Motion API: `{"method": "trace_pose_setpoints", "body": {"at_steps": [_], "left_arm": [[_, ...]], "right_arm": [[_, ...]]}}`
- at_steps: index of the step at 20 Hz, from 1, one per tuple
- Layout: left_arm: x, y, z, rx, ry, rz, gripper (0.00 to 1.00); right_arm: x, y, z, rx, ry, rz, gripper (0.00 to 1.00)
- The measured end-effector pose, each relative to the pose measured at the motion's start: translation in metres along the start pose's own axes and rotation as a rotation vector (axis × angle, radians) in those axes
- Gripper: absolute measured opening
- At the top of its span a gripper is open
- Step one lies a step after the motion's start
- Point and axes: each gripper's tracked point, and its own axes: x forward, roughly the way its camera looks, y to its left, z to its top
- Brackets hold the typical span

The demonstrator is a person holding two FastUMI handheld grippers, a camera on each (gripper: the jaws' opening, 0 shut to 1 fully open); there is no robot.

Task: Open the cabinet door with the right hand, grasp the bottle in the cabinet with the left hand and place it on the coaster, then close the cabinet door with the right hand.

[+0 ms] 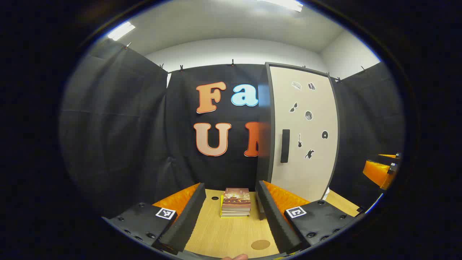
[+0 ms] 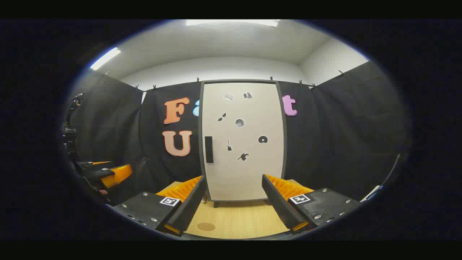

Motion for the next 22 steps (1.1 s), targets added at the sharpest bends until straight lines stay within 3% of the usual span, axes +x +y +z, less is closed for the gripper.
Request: {"method": "trace_pose_setpoints", "body": {"at_steps": [7, 22], "left_arm": [[0.007, 0.013, -0.009, -0.010, 0.024, -0.031, 0.95], [0.022, 0.029, -0.015, -0.018, 0.018, -0.005, 0.95]], "right_arm": [[0.016, 0.024, -0.010, 0.006, 0.026, -0.018, 0.95], [0.039, 0.038, -0.011, -0.004, 0.027, -0.003, 0.95]]}}
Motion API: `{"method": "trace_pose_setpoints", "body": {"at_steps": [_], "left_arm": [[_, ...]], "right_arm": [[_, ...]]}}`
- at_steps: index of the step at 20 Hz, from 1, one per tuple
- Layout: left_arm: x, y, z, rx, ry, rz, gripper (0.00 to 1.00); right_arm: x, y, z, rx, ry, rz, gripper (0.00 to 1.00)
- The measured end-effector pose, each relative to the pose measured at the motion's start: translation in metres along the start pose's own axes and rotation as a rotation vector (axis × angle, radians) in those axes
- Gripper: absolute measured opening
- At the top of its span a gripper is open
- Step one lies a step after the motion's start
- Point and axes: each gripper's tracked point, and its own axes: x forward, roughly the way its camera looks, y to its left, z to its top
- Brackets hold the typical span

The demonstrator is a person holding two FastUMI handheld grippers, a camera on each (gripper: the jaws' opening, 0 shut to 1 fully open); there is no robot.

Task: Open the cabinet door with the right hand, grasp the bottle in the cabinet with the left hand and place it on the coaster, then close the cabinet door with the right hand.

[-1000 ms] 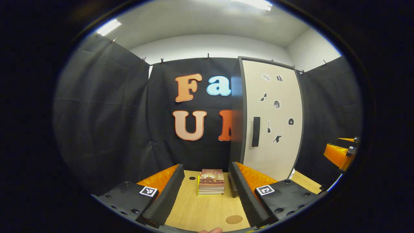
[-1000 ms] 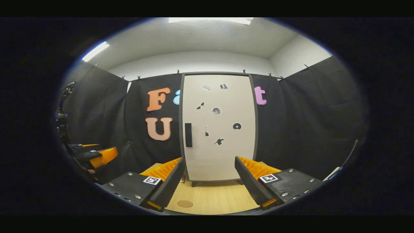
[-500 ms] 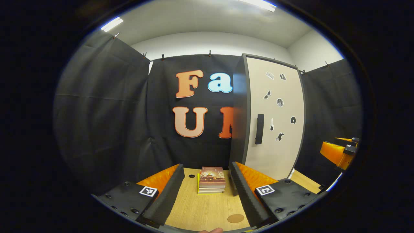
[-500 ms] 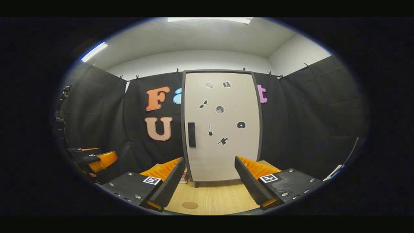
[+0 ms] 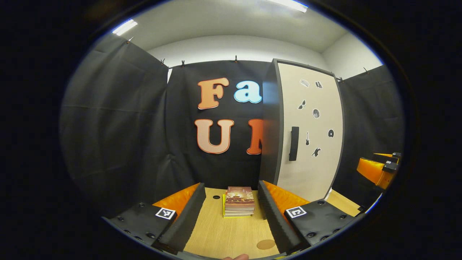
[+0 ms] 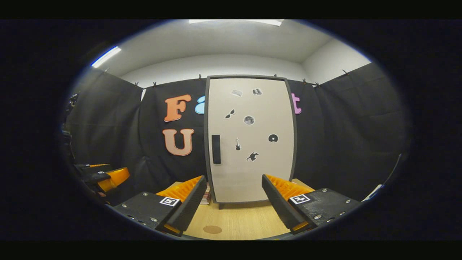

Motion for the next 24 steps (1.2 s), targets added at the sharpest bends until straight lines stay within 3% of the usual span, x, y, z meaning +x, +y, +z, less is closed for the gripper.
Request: {"method": "trace_pose_setpoints", "body": {"at_steps": [8, 24], "left_arm": [[0.007, 0.020, -0.013, -0.005, 0.030, 0.014, 0.95], [0.062, 0.107, -0.051, -0.002, 0.114, 0.091, 0.95]], "right_arm": [[0.041, 0.019, 0.003, 0.009, 0.006, 0.027, 0.95], [0.217, 0.068, 0.016, -0.015, 0.000, 0.068, 0.95]]}}
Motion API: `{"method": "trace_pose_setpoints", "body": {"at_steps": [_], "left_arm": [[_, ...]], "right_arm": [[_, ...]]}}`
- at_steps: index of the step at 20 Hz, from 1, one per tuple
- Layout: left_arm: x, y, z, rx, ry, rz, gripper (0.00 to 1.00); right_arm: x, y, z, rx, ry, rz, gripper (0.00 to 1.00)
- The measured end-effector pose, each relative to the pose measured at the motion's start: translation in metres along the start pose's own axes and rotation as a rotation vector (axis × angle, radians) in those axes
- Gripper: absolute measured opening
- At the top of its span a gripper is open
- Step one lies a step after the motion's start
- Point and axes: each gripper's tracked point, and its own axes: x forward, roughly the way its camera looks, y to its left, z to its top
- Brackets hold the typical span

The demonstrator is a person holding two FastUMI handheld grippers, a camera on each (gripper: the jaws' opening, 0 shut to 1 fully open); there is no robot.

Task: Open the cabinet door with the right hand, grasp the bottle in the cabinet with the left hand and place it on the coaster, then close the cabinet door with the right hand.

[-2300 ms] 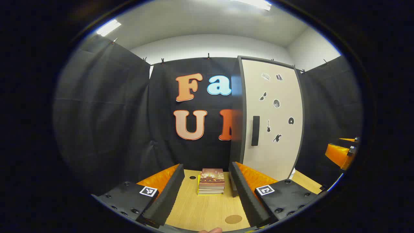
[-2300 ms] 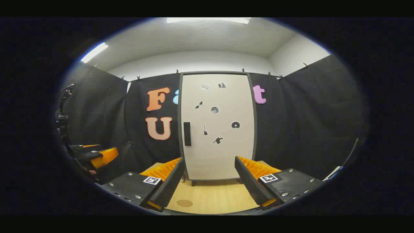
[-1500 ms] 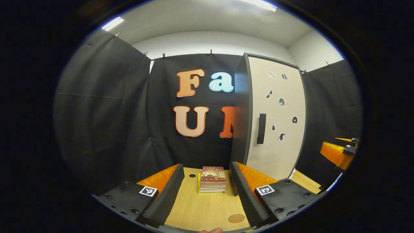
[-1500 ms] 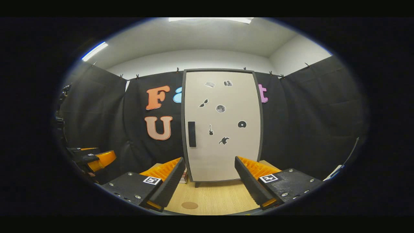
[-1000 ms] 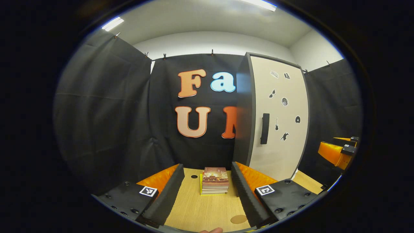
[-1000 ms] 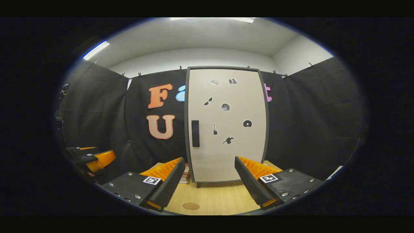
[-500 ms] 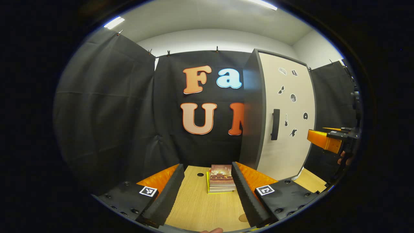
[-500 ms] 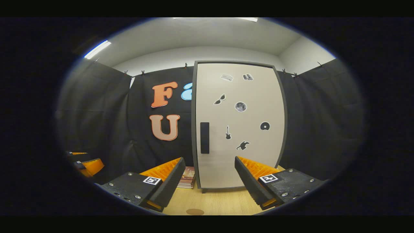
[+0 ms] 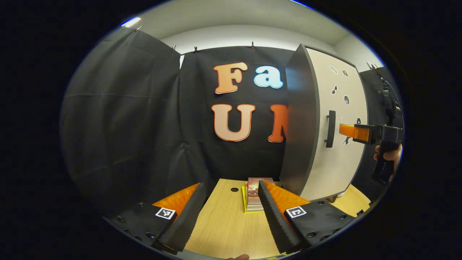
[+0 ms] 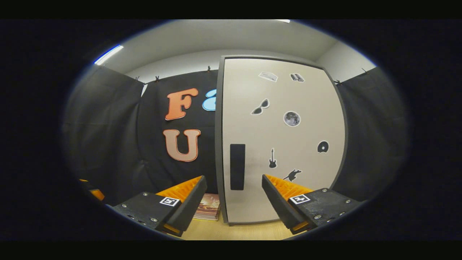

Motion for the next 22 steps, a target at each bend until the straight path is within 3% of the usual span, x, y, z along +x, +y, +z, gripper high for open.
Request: {"method": "trace_pose_setpoints", "body": {"at_steps": [7, 10, 14, 15, 18, 22], "left_arm": [[0.041, 0.034, -0.015, -0.017, 0.041, 0.029, 0.95], [0.051, 0.047, -0.019, -0.025, 0.040, 0.040, 0.95], [0.057, 0.060, -0.025, -0.030, 0.050, 0.060, 0.95], [0.057, 0.062, -0.025, -0.028, 0.050, 0.064, 0.95], [0.058, 0.059, -0.025, -0.033, 0.049, 0.061, 0.95], [0.051, 0.054, -0.021, -0.025, 0.040, 0.058, 0.95]], "right_arm": [[0.064, -0.006, -0.003, 0.044, 0.012, -0.049, 0.95], [0.082, -0.010, -0.008, 0.066, 0.024, -0.053, 0.89], [0.088, -0.015, -0.012, 0.083, 0.031, -0.066, 0.57], [0.089, -0.014, -0.013, 0.089, 0.028, -0.067, 0.42], [0.087, -0.014, -0.014, 0.071, 0.036, -0.053, 0.31], [0.080, -0.015, -0.013, 0.084, 0.043, -0.030, 0.32]]}}
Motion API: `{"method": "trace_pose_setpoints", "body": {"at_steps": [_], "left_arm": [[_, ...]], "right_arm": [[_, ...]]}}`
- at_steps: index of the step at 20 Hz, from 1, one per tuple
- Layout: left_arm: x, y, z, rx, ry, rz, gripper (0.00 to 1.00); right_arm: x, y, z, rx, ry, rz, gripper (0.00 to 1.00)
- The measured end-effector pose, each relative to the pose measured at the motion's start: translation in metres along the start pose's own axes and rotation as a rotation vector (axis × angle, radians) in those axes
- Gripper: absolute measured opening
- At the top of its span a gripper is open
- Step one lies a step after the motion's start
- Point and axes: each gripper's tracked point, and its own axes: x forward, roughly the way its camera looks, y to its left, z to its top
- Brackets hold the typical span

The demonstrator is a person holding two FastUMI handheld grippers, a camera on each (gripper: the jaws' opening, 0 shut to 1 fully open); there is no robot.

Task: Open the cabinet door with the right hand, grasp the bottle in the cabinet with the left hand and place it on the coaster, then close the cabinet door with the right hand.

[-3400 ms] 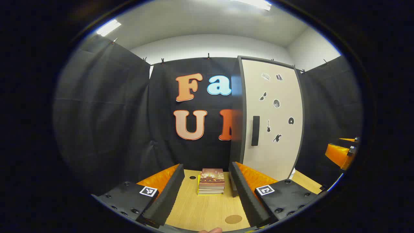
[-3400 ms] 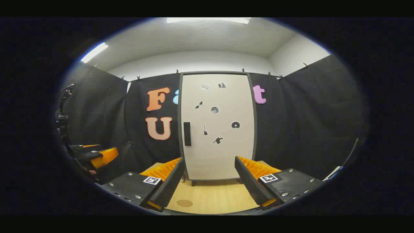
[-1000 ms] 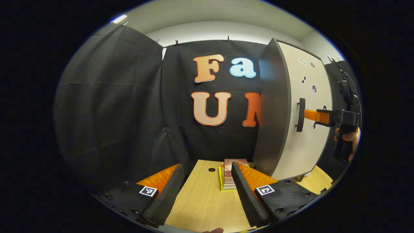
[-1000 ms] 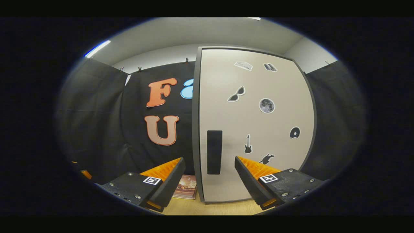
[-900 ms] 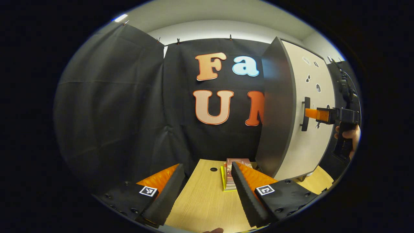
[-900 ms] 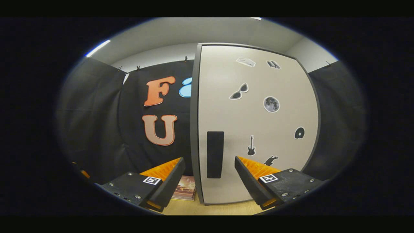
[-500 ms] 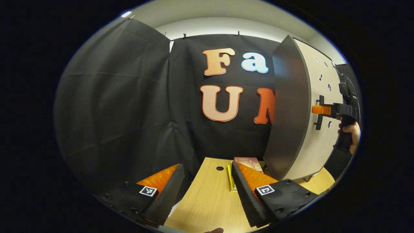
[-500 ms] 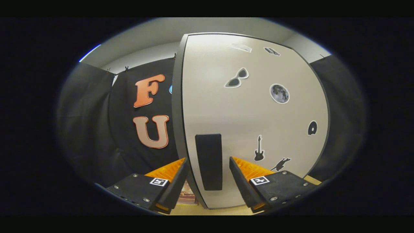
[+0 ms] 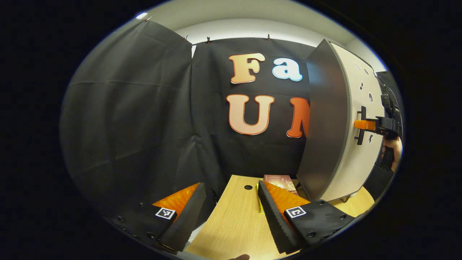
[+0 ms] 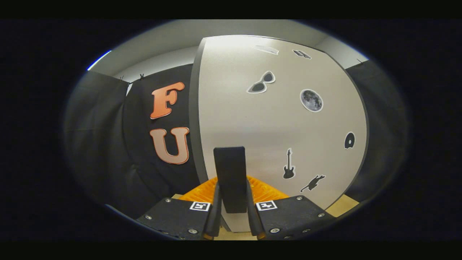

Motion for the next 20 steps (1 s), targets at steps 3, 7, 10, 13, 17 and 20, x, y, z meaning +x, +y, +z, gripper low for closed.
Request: {"method": "trace_pose_setpoints", "body": {"at_steps": [3, 7, 10, 13, 17, 20], "left_arm": [[-0.019, -0.010, -0.001, 0.004, -0.001, -0.005, 0.95], [-0.047, -0.033, 0.008, -0.011, -0.021, -0.027, 0.95], [-0.075, -0.052, 0.011, 0.019, -0.036, -0.041, 0.96], [-0.105, -0.070, 0.011, 0.038, -0.047, -0.054, 0.96], [-0.139, -0.092, 0.001, 0.067, -0.028, -0.060, 0.96], [-0.158, -0.112, -0.003, 0.087, -0.023, -0.070, 0.99]], "right_arm": [[-0.013, 0.001, 0.002, 0.025, -0.031, 0.024, 0.24], [-0.058, -0.008, -0.001, 0.048, -0.035, 0.074, 0.23], [-0.107, -0.031, -0.006, 0.055, -0.035, 0.070, 0.22], [-0.147, -0.048, -0.006, 0.074, -0.049, 0.068, 0.22], [-0.189, -0.083, -0.007, 0.088, -0.056, 0.081, 0.22], [-0.224, -0.113, -0.008, 0.093, -0.070, 0.073, 0.21]]}}
